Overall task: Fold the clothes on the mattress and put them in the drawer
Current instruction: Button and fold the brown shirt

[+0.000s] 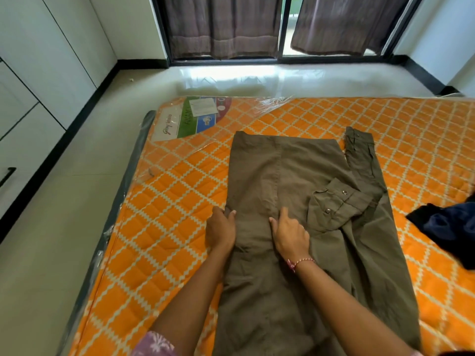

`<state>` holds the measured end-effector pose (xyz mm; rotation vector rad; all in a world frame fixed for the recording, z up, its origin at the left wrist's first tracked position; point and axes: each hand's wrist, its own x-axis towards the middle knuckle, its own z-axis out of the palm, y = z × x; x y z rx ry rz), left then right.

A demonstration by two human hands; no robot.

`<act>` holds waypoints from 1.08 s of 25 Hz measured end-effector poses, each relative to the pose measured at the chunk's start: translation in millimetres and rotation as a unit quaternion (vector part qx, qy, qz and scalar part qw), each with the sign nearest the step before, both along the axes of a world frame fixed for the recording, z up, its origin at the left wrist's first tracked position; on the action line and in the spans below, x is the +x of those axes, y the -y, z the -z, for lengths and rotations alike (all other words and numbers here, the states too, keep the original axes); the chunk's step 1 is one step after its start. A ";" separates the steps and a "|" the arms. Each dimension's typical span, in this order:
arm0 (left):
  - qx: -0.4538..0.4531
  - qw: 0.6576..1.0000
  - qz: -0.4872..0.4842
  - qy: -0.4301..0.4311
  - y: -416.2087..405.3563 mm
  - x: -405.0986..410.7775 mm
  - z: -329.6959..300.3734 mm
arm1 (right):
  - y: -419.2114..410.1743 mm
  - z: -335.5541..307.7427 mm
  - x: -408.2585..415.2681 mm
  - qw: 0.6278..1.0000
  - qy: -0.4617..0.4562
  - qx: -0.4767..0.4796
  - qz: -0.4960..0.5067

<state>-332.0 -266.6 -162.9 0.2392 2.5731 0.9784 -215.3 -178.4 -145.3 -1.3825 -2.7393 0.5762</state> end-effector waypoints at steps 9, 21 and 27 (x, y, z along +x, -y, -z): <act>0.037 0.998 0.022 0.050 83.9 79.9 -4.6 | 57.7 39.9 104.0 0.983 0.071 0.057 -0.162; -0.143 0.919 0.161 -0.331 124.9 153.9 14.0 | 52.4 6.2 151.6 0.931 -0.268 0.037 0.244; -0.068 0.884 0.362 -0.287 38.3 179.2 6.9 | 8.6 -8.3 167.8 0.567 -0.302 -0.608 0.466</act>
